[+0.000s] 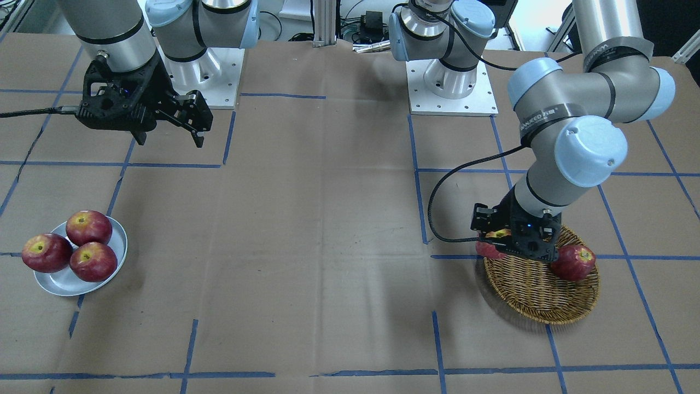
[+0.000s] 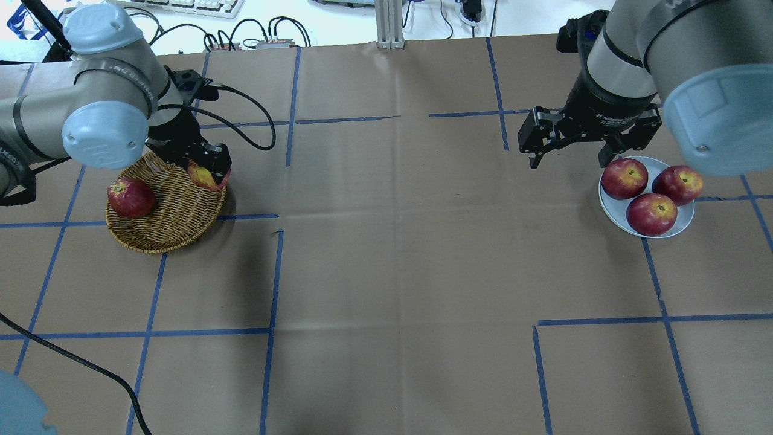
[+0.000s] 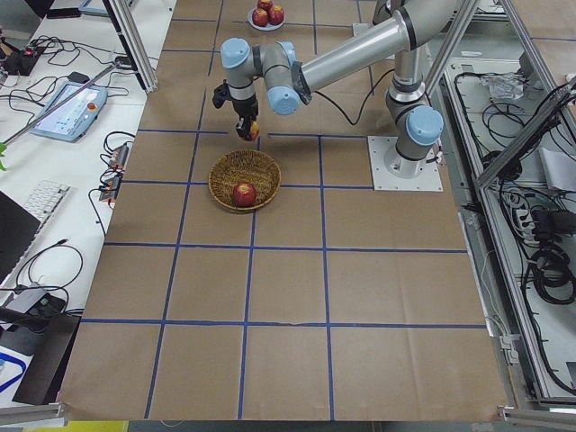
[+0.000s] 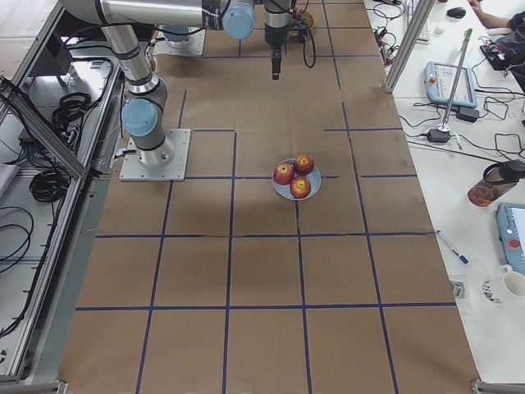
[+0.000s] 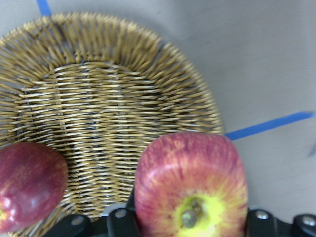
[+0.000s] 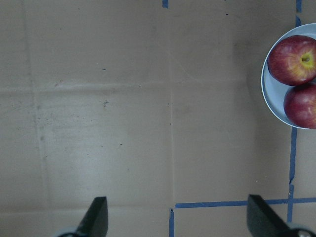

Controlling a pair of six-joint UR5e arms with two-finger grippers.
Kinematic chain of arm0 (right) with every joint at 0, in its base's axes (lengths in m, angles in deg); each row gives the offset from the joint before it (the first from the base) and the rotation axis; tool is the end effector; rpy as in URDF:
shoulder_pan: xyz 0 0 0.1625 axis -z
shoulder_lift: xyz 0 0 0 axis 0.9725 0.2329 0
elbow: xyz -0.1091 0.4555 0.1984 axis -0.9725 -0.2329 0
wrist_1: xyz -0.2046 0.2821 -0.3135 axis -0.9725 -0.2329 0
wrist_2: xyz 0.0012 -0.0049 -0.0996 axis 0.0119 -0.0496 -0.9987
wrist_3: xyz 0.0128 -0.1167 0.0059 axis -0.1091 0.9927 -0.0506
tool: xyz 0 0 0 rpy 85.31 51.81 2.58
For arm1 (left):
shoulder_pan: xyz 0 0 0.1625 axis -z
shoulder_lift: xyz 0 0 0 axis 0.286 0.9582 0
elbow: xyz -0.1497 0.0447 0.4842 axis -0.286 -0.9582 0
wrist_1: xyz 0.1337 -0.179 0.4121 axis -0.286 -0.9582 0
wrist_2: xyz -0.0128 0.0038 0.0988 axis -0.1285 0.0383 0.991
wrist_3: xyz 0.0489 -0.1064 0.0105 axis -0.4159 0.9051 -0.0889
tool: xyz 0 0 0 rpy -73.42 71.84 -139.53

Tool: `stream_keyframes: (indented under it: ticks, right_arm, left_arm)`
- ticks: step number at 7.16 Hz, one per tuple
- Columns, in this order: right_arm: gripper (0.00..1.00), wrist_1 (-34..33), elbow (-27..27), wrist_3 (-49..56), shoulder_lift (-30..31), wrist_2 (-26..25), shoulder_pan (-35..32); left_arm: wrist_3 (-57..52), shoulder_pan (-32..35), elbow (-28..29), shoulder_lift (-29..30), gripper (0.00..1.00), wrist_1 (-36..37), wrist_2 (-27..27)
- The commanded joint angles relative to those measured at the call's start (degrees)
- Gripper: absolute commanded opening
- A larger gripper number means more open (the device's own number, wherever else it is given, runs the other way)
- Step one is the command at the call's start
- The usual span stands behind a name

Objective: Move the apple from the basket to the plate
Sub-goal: 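Carry the apple with the left gripper toward the table center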

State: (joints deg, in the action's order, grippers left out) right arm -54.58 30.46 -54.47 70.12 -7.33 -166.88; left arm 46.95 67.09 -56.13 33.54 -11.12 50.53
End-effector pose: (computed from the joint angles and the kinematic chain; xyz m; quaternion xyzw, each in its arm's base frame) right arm 0.1362 -0.5223 0.5194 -0.0162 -0.9998 0.0115 0.0010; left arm -0.0577 -0.6540 0.3528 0.1182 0.9925 0.0303 0.0116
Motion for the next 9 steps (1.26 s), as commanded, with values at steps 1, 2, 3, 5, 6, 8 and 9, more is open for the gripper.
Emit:
stream_keyframes:
  ticks: [1, 2, 3, 5, 6, 8, 9]
  right_arm:
    - [1.00, 0.0, 0.0, 0.0, 0.0, 0.1, 0.0]
    - [1.00, 0.0, 0.0, 0.0, 0.0, 0.0, 0.0]
    - [1.00, 0.0, 0.0, 0.0, 0.0, 0.0, 0.0]
    - [1.00, 0.0, 0.0, 0.1, 0.0, 0.0, 0.1]
    - [1.00, 0.0, 0.0, 0.1, 0.0, -0.1, 0.1]
    - [1.00, 0.0, 0.0, 0.1, 0.0, 0.0, 0.1]
    - [1.00, 0.0, 0.0, 0.1, 0.0, 0.0, 0.1]
  left_arm:
    - [11.2, 7.7, 1.0, 0.9, 0.52, -0.3, -0.1]
    - [13.1, 9.9, 1.0, 1.0, 0.52, -0.2, -0.6]
    - [15.7, 11.5, 1.0, 1.0, 0.52, -0.2, -0.9]
    - [21.0, 15.5, 1.0, 1.5, 0.52, 1.1, -1.3]
    - [23.6, 17.1, 1.0, 2.2, 0.52, 2.5, -3.3]
    - [27.0, 20.6, 1.0, 5.0, 0.52, 6.1, -3.3]
    - [27.4, 21.3, 1.0, 6.2, 0.52, 7.4, -3.2]
